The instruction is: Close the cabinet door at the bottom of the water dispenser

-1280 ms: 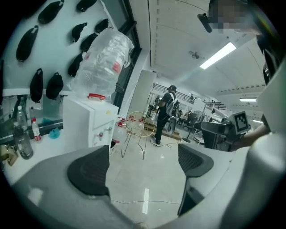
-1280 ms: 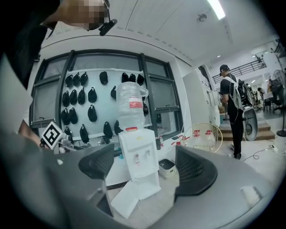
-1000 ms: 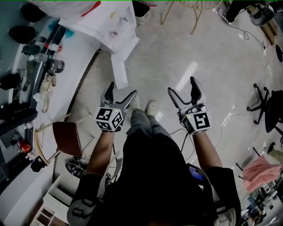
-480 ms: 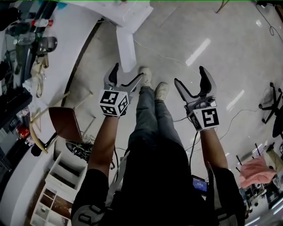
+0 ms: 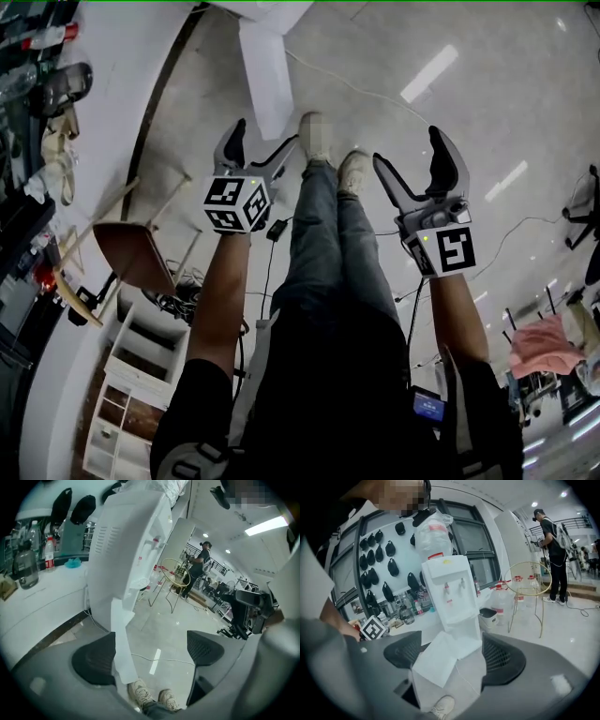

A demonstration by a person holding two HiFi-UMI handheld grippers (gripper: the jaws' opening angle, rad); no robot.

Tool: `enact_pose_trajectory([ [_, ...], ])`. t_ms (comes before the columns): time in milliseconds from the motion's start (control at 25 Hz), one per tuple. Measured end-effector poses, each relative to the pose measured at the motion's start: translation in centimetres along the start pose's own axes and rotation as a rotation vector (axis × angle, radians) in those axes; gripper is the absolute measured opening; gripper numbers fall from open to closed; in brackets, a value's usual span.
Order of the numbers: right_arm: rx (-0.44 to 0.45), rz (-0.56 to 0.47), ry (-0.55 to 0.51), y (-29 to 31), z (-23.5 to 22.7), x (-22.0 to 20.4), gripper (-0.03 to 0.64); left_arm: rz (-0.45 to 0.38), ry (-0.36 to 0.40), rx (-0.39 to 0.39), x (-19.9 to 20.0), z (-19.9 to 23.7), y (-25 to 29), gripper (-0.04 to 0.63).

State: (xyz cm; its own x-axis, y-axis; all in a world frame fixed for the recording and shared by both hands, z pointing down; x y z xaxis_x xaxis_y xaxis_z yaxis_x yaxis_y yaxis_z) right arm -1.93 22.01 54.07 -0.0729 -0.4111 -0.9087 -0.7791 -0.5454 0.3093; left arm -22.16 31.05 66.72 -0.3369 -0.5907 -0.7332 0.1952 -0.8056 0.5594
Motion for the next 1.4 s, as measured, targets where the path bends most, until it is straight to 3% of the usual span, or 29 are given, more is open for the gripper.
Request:
enact_pose_trajectory([
  [640, -0.003, 0.07, 0.083, 2.3, 1.2, -4.2, 0.377, 0.186, -0.051, 0.001, -7.7, 5.2, 2.8, 0.482],
  [880, -0.005, 0.061, 0.082, 3.2, 0.5, -4.4, 0.373, 0.248, -0.063, -0.044, -9.1, 4.2, 3.9, 0.482],
  [1120, -0.02, 0.086, 0.091, 3.1, -0.6, -4.3, 0.364, 0.247, -0.119, -0.04, -8.8, 3.1, 4.8, 0.482],
  [1400, -0.063, 0.065, 0.104, 2.7, -2.3, -3.9, 0.359, 0.293, -0.107, -0.108, -8.9, 0.0, 6.7, 0.482],
])
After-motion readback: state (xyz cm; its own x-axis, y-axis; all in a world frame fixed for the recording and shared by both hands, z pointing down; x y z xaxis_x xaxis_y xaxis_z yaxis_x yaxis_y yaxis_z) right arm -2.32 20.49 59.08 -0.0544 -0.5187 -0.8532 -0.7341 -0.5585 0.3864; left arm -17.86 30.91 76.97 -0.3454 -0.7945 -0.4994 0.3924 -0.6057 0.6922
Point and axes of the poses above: the fingertips, and each gripper's own axes: y forward along the fingers, z to its left, x out of its top, the point moved 2 cm from there along -y, backward along the fingers, and after that the axes turned 9 degrees about -z, right-handed, at the moved point
